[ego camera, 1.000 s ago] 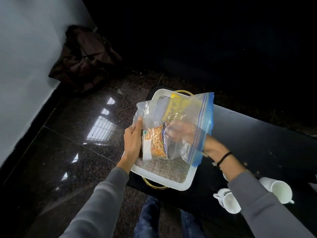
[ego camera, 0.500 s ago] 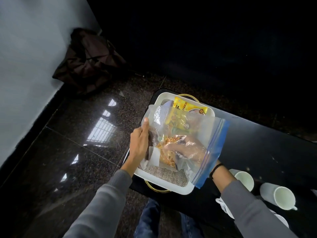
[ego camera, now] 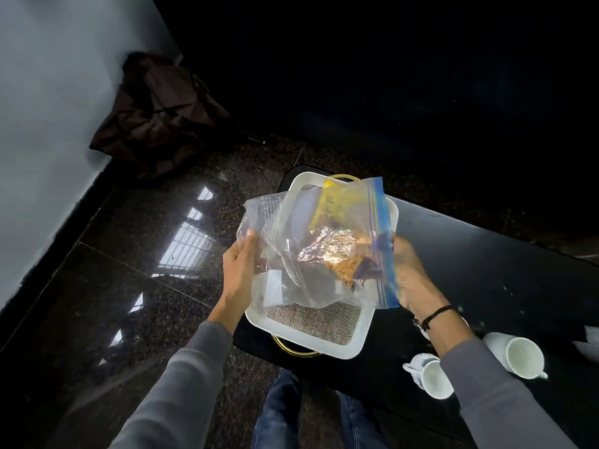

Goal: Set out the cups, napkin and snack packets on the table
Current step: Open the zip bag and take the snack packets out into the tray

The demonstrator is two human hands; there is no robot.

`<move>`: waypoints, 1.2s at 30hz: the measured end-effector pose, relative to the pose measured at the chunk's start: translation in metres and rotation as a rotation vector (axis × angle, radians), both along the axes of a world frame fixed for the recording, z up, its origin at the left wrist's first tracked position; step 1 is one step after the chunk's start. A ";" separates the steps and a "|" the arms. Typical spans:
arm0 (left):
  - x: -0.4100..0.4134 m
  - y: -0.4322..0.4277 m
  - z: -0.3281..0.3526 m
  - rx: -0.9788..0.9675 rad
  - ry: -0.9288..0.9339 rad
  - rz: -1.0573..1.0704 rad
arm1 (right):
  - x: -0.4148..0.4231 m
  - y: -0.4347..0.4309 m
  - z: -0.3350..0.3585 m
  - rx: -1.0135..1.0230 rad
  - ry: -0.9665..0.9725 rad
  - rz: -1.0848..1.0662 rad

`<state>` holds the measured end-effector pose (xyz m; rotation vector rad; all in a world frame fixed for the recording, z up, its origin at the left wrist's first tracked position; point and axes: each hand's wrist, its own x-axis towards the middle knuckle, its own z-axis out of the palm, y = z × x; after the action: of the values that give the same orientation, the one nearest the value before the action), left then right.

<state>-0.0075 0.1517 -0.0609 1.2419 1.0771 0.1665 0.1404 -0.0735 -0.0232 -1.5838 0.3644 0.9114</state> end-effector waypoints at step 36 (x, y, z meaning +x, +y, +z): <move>0.018 0.014 0.023 -0.526 -0.064 0.222 | -0.093 -0.011 -0.040 -0.333 0.100 0.254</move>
<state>0.0104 0.1660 -0.0379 0.6424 1.1112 0.0826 0.0478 -0.0849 -0.0637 -1.9250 0.4072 1.1739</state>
